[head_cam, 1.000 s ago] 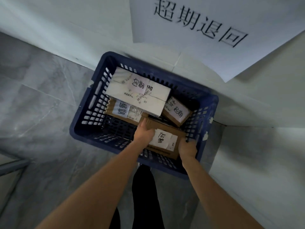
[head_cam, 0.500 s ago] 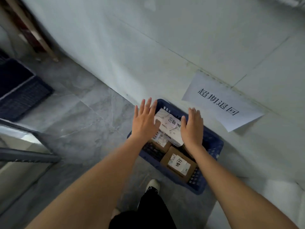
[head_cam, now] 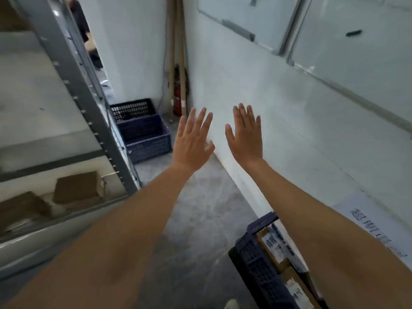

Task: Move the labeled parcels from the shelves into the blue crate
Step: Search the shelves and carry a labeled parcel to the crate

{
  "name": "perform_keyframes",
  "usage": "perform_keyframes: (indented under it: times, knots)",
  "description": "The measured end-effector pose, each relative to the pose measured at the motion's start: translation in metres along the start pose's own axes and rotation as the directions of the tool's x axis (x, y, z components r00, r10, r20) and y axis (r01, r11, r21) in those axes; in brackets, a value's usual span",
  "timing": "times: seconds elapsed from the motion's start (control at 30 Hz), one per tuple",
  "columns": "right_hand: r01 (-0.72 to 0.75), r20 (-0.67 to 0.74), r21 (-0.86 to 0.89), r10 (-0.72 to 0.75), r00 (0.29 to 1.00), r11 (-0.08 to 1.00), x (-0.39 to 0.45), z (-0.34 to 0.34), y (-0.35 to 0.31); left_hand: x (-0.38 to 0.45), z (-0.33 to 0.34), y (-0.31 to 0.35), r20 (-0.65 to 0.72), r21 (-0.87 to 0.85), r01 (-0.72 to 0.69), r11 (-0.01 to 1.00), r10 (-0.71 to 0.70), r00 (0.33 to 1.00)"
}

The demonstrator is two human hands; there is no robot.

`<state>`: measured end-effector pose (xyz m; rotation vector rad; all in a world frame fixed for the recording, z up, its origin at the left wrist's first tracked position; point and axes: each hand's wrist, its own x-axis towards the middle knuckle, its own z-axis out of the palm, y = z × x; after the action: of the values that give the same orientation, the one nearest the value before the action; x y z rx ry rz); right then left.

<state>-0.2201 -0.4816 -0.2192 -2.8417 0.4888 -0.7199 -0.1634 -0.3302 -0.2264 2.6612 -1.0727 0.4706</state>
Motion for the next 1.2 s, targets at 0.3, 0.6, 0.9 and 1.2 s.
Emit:
perform_keyframes:
  times: [0.3,0.6,0.9,1.2]
  knots:
    - [0.625,-0.014,0.083,-0.626,0.780,0.776,0.070,0.030,-0.255,-0.077,-0.113,-0.216,-0.179,0.266,0.420,0.868,-0.384,0.906]
    - [0.846,-0.062,0.319,-0.881,0.468,0.427,0.065,0.078,-0.478,-0.245,-0.216,-0.363,-0.296,0.482,0.741,0.467,-0.710,0.639]
    - [0.907,-0.112,0.398,-0.975,0.194,0.135,-0.019,0.095,-0.663,-0.396,-0.278,-0.405,-0.485,0.416,0.904,0.104,-0.815,0.317]
    - [0.871,-0.136,0.489,-0.982,0.130,0.047,-0.110,0.111,-0.809,-0.518,-0.324,-0.479,-0.501,0.480,0.877,-0.034,-0.831,0.241]
